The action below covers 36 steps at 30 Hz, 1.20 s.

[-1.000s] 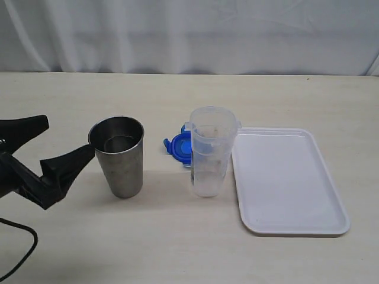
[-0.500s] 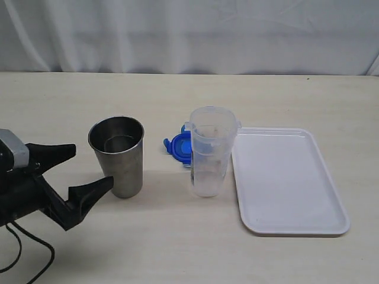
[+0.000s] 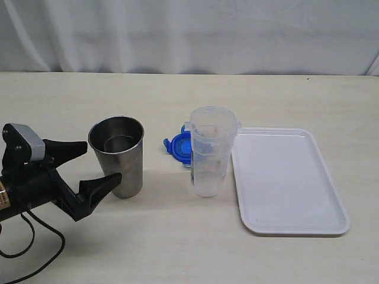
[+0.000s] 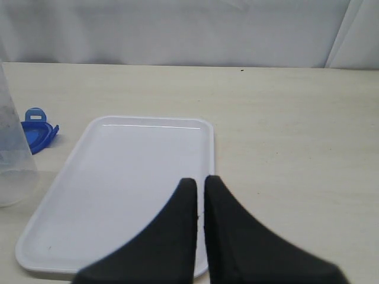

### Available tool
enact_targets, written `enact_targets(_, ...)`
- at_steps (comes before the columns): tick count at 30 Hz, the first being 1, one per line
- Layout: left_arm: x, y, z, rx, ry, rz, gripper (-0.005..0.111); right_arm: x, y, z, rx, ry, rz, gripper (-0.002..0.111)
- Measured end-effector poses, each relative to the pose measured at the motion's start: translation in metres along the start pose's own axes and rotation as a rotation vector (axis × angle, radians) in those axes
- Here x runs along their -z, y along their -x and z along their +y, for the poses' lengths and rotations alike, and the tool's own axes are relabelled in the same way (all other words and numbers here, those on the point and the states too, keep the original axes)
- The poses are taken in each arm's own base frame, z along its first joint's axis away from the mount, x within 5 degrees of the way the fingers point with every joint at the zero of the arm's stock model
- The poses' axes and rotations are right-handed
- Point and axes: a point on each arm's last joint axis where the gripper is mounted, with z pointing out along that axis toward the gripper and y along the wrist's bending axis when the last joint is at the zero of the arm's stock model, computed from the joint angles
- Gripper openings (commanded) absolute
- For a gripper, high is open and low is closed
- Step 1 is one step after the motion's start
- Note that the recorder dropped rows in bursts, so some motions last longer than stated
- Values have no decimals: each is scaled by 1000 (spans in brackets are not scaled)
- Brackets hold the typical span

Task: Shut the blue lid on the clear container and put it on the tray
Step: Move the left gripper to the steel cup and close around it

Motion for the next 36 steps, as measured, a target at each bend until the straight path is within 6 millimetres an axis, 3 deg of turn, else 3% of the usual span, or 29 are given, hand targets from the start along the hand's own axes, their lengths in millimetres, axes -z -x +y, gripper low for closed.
enact_targets(8, 0, -1, 0, 1, 0, 2, 105, 0, 0, 0, 0, 0, 0, 5)
enact_targets(20, -11, -2, 2, -48, -87, 0, 105, 0, 0, 0, 0, 0, 0, 5)
enact_targets(25, -20, -10, 8, -32, -93, 15, 105, 0, 0, 0, 0, 0, 0, 5)
enact_targets(36, -36, -3, 22, -50, -90, -21, 105, 0, 0, 0, 0, 0, 0, 5)
